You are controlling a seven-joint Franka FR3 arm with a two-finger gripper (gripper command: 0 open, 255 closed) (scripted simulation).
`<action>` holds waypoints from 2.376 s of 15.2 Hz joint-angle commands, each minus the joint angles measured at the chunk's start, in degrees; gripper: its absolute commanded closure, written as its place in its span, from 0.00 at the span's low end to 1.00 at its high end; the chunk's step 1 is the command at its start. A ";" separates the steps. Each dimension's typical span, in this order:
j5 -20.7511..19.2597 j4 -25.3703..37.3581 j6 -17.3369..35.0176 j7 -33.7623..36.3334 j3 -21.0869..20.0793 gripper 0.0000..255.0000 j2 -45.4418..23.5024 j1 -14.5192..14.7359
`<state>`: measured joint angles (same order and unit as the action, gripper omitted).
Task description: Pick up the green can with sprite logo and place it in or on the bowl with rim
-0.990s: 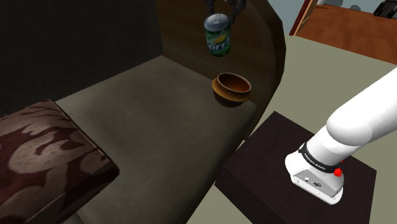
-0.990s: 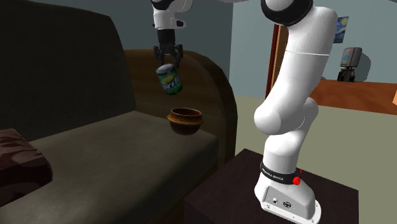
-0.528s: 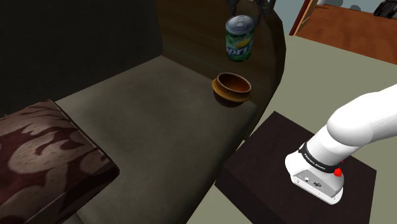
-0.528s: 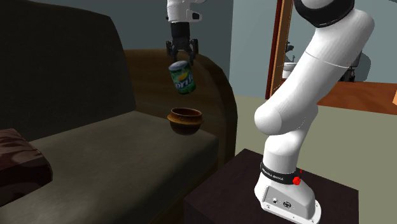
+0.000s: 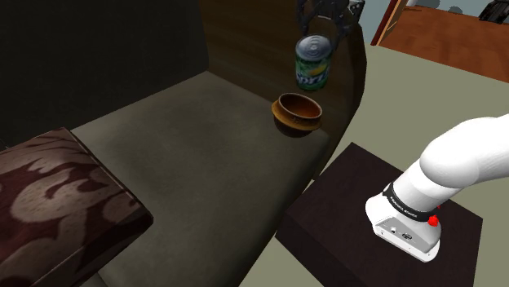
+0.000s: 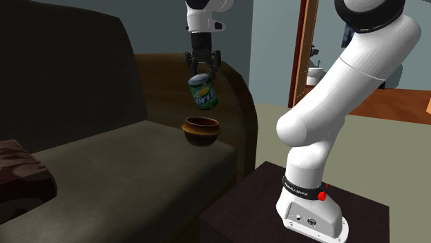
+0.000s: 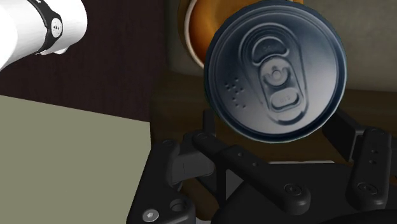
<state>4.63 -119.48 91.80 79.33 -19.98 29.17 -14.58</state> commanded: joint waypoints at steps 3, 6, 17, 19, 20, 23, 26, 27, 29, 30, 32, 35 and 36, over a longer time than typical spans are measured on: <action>0.25 -3.32 2.92 0.01 -0.19 1.00 0.49 0.17; 0.46 -5.86 5.16 0.07 -0.39 1.00 0.78 0.32; 0.86 -10.91 9.97 0.25 -0.91 1.00 1.03 0.59; 0.86 -10.91 9.97 0.25 -0.91 1.00 1.03 0.59; 0.86 -10.90 9.96 0.25 -0.91 1.00 1.03 0.59; -5.52 -11.04 9.46 11.21 -9.26 0.00 4.28 -0.17; -15.00 -8.67 5.37 27.58 -24.41 0.00 5.33 -3.68; -18.19 -7.20 3.11 33.03 -30.34 0.00 4.66 -5.84; -24.51 -3.31 -2.77 43.72 -44.48 0.00 2.18 -12.91; -27.48 -0.92 -6.30 48.78 -53.20 0.00 0.85 -18.51; -30.75 4.31 -12.82 55.77 -72.35 0.00 2.92 -33.78; -29.34 12.75 -19.61 57.79 -87.51 0.00 19.73 -49.06; -28.99 13.89 -20.41 57.66 -88.34 0.00 22.36 -50.23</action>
<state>-24.57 -107.79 73.19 136.60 -105.18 47.26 -61.35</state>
